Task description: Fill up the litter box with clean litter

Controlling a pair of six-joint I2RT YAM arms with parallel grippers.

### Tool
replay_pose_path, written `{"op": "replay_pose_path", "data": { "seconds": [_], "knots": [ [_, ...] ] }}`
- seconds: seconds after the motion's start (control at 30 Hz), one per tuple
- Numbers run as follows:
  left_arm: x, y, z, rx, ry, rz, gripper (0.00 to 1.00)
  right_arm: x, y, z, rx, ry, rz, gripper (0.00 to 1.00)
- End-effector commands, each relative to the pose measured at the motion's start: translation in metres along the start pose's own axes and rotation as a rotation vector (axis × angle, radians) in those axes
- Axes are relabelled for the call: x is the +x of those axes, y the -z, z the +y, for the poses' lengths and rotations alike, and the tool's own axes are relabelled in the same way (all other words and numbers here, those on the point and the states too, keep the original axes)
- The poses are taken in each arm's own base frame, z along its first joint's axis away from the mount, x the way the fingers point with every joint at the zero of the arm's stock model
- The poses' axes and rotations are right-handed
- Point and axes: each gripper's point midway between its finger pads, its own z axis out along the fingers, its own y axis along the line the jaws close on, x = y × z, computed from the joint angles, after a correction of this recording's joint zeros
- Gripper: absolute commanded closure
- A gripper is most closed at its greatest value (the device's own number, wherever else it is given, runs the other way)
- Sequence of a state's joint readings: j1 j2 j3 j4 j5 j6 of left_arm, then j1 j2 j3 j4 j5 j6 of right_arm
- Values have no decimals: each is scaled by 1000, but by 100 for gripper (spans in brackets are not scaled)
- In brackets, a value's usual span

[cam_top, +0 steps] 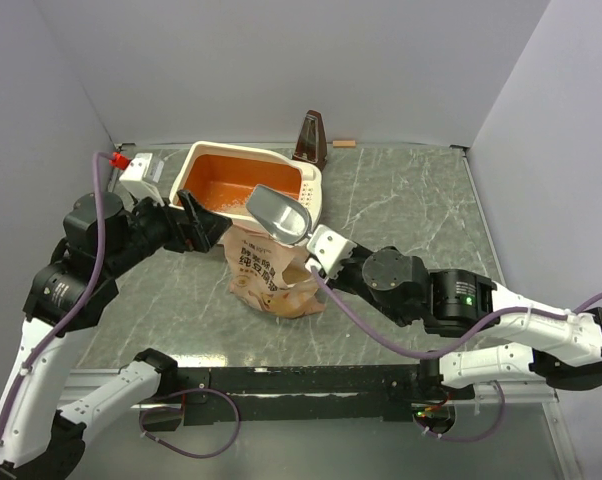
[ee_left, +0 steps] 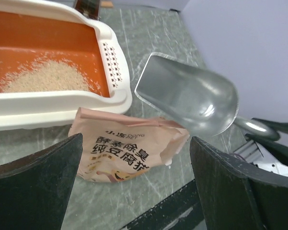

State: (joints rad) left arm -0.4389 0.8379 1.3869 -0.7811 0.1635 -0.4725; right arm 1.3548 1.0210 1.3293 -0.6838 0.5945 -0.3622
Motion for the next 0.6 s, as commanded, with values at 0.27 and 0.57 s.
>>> {"op": "replay_pose_path", "data": {
  "seconds": [0.27, 0.57],
  "knots": [
    [-1, 11, -27, 143, 11, -1, 3, -58, 34, -12, -18, 58, -167, 100],
    [17, 11, -43, 259, 17, 69, 3, -77, 69, 11, -245, 18, -310, 100]
  ]
}}
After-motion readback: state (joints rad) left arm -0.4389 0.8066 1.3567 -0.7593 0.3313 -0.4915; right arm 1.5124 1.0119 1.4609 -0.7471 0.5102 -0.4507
